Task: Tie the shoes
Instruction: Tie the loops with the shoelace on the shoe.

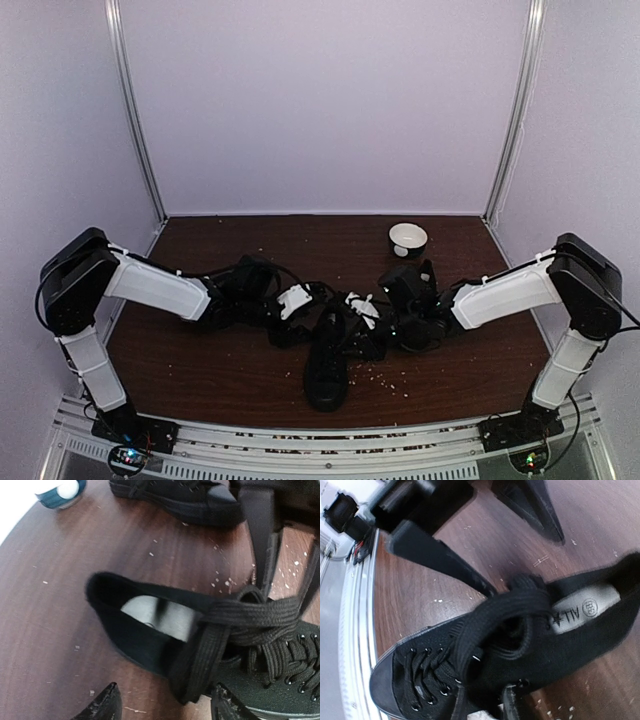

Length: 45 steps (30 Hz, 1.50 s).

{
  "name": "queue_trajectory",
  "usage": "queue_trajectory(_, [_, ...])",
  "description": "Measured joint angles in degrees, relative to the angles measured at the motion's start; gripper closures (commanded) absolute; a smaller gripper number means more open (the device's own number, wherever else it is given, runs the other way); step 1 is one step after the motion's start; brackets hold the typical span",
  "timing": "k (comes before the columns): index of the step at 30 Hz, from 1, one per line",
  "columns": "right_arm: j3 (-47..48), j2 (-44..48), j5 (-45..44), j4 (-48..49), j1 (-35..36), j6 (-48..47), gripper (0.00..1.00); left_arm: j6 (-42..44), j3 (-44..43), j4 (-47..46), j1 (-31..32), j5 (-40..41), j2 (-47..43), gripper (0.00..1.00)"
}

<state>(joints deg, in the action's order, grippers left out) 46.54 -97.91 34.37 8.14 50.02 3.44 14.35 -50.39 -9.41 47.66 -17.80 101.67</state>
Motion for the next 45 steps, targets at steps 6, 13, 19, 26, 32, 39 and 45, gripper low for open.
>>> queue_trajectory(6, [0.02,0.02,0.26,0.24,0.0,-0.17,0.99,0.35,-2.1,0.52,0.0,-2.43,3.32,0.59])
queue_trajectory(13, [-0.09,3.08,0.76,-3.32,-0.17,-0.9,1.0,0.22,-2.6,0.68,0.0,-3.43,3.28,1.0])
queue_trajectory(19, [-0.07,7.43,2.62,-7.98,-0.79,-3.37,1.0,-1.33,0.59,0.87,0.0,-4.13,-0.76,1.0])
queue_trajectory(26, [0.07,7.69,4.37,-15.13,-0.92,-6.78,1.0,-4.07,4.44,1.01,0.76,-4.55,-5.29,1.0])
queue_trajectory(32, [0.15,7.93,6.91,-19.39,-0.92,-8.74,1.0,-5.29,6.29,1.77,2.1,-5.14,-8.15,1.0])
queue_trajectory(39, [0.81,8.13,8.09,-23.93,-0.87,-10.62,1.0,-5.77,7.04,3.41,2.4,-5.14,-9.42,1.0])
queue_trajectory(45, [2.25,8.09,8.41,-26.49,-0.07,-11.65,1.0,-6.16,8.35,3.8,2.45,-4.83,-9.55,1.0])
